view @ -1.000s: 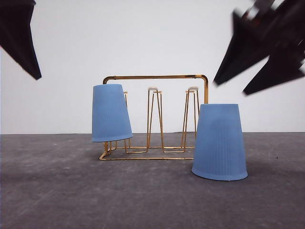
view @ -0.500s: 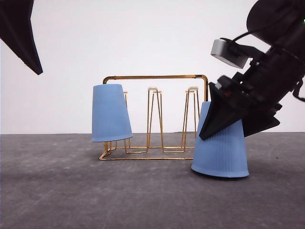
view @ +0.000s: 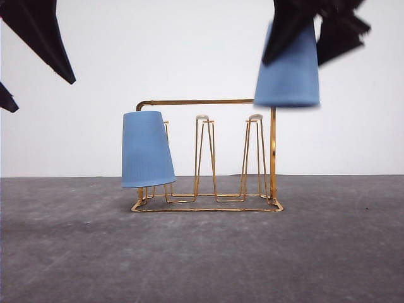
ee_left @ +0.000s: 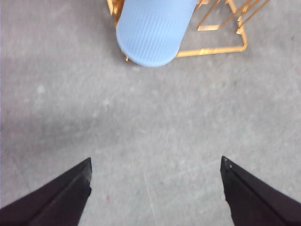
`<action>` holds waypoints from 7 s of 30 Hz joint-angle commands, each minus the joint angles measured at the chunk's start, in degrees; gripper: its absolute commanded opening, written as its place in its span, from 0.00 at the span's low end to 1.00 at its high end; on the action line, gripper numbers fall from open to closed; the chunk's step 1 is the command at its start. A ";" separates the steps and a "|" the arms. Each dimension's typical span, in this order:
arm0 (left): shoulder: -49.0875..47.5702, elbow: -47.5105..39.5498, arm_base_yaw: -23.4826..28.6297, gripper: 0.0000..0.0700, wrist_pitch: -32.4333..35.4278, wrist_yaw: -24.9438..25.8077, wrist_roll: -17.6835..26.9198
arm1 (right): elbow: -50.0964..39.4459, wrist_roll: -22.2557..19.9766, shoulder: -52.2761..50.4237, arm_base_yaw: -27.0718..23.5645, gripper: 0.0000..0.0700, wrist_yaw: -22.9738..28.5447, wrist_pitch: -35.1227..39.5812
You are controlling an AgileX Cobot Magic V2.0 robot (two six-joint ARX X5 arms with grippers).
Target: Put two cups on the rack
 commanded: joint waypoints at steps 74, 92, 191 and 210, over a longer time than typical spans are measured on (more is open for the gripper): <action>-5.22 -11.08 -0.22 0.00 5.95 2.69 4.47 | -43.35 5.27 -34.14 -0.12 0.07 1.40 12.97; -5.48 -10.91 -0.15 0.00 7.47 3.88 4.34 | -43.33 5.45 -34.16 -0.03 0.04 1.98 15.49; -55.95 -49.07 24.00 0.00 28.53 -7.69 13.52 | -71.94 3.95 -76.52 -19.90 0.04 11.39 25.29; -55.95 -49.07 24.00 0.00 28.53 -7.69 13.52 | -71.94 3.95 -76.52 -19.90 0.04 11.38 25.30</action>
